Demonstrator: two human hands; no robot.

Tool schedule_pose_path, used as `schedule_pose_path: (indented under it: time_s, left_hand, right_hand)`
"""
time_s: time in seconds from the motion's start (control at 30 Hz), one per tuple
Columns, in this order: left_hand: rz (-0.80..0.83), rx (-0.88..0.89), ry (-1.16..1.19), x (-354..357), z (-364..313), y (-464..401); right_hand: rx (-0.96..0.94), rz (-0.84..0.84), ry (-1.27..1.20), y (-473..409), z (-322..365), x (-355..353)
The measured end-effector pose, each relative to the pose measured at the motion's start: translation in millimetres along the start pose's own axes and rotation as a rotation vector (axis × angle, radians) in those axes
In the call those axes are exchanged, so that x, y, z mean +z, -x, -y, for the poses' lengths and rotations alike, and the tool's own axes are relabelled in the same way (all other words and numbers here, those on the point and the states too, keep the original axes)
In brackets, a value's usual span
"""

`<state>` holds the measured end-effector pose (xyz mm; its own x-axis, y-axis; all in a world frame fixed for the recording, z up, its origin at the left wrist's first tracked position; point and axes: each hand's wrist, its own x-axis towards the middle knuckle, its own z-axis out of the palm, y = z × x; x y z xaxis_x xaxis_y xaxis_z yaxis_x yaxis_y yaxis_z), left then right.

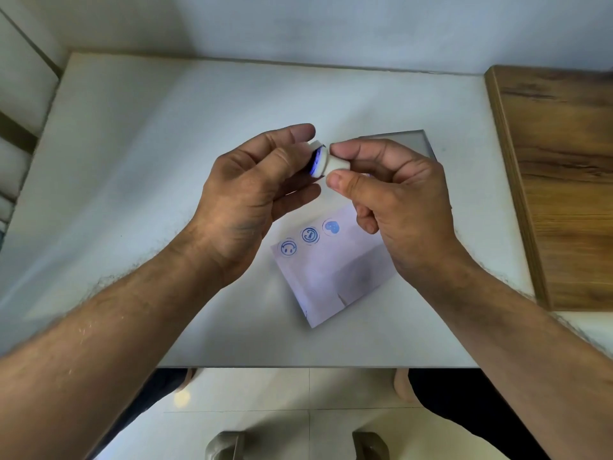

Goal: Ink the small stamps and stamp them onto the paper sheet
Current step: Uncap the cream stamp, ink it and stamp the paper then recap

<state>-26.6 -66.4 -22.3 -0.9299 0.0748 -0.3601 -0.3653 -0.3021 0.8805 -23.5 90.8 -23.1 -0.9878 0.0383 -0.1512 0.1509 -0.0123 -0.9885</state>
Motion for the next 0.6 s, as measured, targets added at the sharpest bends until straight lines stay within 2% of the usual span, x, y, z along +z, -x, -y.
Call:
schedule_pose_path:
  time_s: [0.23,0.43,0.6]
  left_hand:
    - [0.043,0.042,-0.124,-1.8,0.6,-0.2]
    - [0.121,0.040,-0.133,-4.9,2.6,-1.4]
    - [0.132,0.018,-0.160,-6.9,3.6,-2.5]
  right_hand:
    - [-0.096,-0.028,0.117,-3.6,-8.3,-2.4]
    - [-0.303,-0.073,0.368,-2.1,-4.1,-7.1]
    - [-0.414,-0.085,0.481,3.2,-6.1,-7.0]
